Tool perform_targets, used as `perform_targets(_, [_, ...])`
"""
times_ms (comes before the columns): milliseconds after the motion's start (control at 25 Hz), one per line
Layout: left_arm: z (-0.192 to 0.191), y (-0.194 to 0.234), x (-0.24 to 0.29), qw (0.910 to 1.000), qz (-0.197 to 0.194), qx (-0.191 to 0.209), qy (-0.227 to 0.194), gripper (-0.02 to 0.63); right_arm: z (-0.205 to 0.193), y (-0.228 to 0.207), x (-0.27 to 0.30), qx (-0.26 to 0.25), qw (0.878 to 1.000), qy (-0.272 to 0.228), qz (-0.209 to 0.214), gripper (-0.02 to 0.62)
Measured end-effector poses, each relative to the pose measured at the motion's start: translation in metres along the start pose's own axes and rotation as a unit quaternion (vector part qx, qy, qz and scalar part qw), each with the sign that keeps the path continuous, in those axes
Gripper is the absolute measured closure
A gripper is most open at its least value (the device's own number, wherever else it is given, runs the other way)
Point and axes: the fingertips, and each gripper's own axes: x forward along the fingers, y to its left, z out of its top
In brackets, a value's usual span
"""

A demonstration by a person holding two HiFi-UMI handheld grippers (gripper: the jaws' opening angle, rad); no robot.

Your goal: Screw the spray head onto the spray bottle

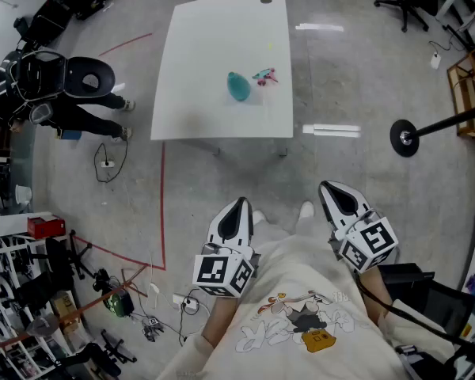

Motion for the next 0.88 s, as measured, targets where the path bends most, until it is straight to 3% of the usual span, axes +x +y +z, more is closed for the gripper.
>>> perform_targets(280, [-0.008, 0.027, 0.057, 0.9991, 0.041, 0.012, -0.008, 0.6, -0.011, -0.069, 0.023, 0.027, 0.999, 0.016, -0.011, 0.589])
perform_targets(440, [0.012, 0.061, 0.115, 0.9992, -0.003, 0.038, -0.011, 0.584, 0.001, -0.09, 0.063, 0.027, 0.999, 0.031, -0.025, 0.589])
perform_targets(480, [0.019, 0.072, 0.133, 0.9987, -0.014, 0.046, -0.016, 0.549, 0.007, -0.097, 0.076, 0.026, 0.999, 0.034, -0.032, 0.589])
perform_targets(600, [0.033, 0.112, 0.186, 0.994, -0.042, 0.099, -0.021, 0.329, 0.024, -0.1, 0.115, 0.045, 0.997, 0.04, -0.045, 0.589])
perform_targets(720, [0.043, 0.157, 0.242, 0.9862, -0.069, 0.148, -0.028, 0.234, 0.046, -0.087, 0.16, 0.056, 0.996, 0.051, -0.043, 0.589])
perform_targets(880, [0.042, 0.207, 0.331, 0.9645, -0.096, 0.245, -0.018, 0.156, 0.088, -0.09, 0.223, 0.054, 0.996, 0.043, -0.062, 0.589])
